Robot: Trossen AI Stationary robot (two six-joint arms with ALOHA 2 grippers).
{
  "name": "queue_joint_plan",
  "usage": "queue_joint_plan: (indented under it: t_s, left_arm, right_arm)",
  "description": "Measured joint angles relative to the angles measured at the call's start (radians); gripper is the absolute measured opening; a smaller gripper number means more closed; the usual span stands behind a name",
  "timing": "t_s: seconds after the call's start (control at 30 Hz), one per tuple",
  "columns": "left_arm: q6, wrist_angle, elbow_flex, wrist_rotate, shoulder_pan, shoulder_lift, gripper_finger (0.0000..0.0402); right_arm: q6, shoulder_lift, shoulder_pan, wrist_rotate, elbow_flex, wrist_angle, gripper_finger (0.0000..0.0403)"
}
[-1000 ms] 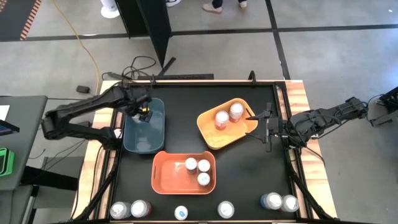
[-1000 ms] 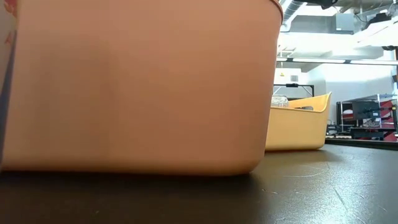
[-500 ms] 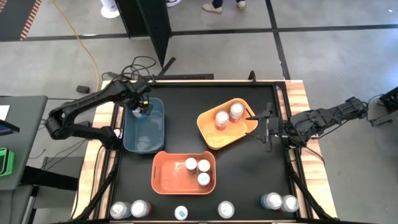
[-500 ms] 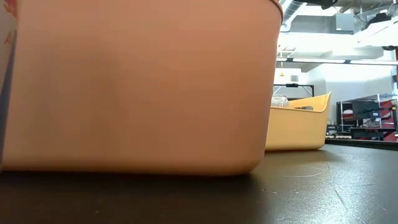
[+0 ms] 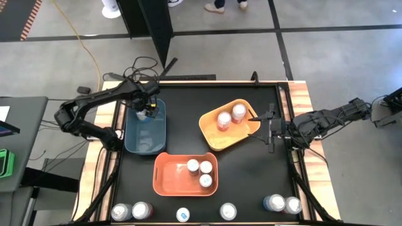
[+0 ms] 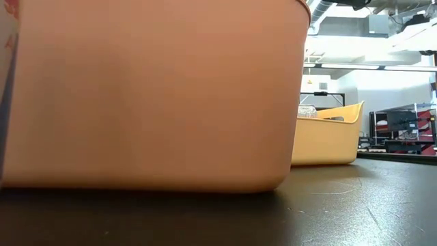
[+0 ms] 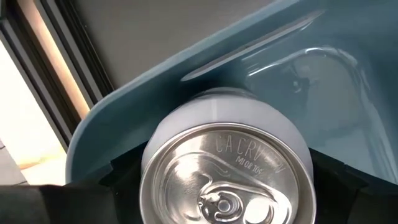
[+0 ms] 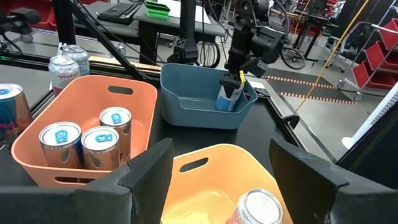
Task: Sort soda cans
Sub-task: Put the blue soda can into the blue bin
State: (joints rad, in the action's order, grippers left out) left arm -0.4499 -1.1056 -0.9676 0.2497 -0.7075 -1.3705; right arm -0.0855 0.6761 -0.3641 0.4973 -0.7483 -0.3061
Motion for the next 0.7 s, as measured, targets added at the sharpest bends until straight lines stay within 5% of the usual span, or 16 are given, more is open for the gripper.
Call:
queue_joint_plan:
  t_s: [0.2,0.43,0.7]
  left_arm:
    - [0.006,-0.001,0.003,0.007,-0.008,0.005,0.03]
    - [0.012,-0.011,0.008,0.046,-0.01,0.0,0.0359]
    - [0.004,-0.034,0.008,0.068,-0.001,0.005,0.0372]
  right_arm:
    - [0.009,0.0,0.0,0.0,0.0,-0.002,0.0281]
    - [0.019,0.0,0.0,0.0,0.0,-0.005,0.0281]
    - [0.026,0.0,0.0,0.0,0.0,-0.008,0.0281]
